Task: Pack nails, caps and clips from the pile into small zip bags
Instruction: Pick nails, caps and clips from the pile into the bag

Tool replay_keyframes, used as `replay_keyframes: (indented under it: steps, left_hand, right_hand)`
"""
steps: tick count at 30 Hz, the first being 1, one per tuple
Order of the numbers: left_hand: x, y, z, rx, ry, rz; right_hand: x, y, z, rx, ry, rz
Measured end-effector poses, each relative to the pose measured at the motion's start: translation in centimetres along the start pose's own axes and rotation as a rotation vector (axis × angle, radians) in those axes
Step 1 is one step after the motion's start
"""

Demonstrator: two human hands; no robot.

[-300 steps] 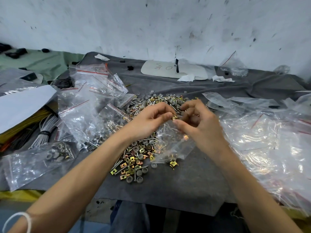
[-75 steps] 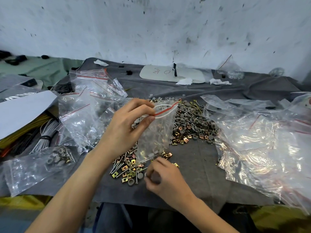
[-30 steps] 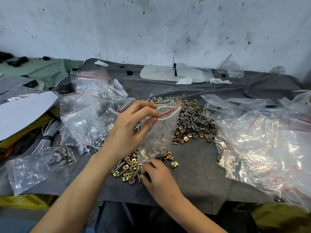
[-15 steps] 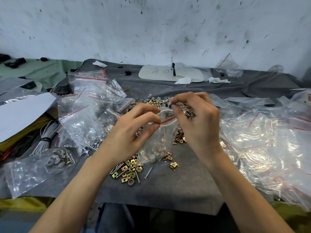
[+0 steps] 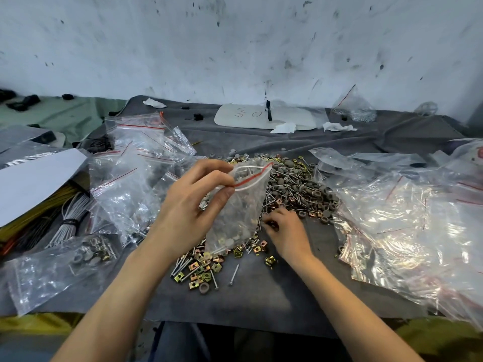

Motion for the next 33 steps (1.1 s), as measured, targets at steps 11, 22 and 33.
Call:
replay_keyframes:
  steps: [11,22,33]
  left_hand:
    - [-0.1,-0.1,-0.3,-0.026,0.014,0.036]
    - [0.2,1.0,-1.1,-0.074,0.081,0.057]
    - [0.1,1.0,0.1,-0.171,-0.049,0.025]
  right_hand:
    - [0.1,-3.6,1.4,0.014,-0.011,-0.282]
    - [1.4,-13.7,11.8,0.155,-0.447,-0.274]
    - [0.7,-14.5,7.3,0.521,-0.328,-0.172]
Point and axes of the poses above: each hand's wrist, its own x-axis towards the middle knuckle, its own y-axis out of the palm, z = x × y, the point moved 7 cm from there along x, towards the middle knuckle, and after that the axes turned 12 degrees about -y, right-handed, at the moved point
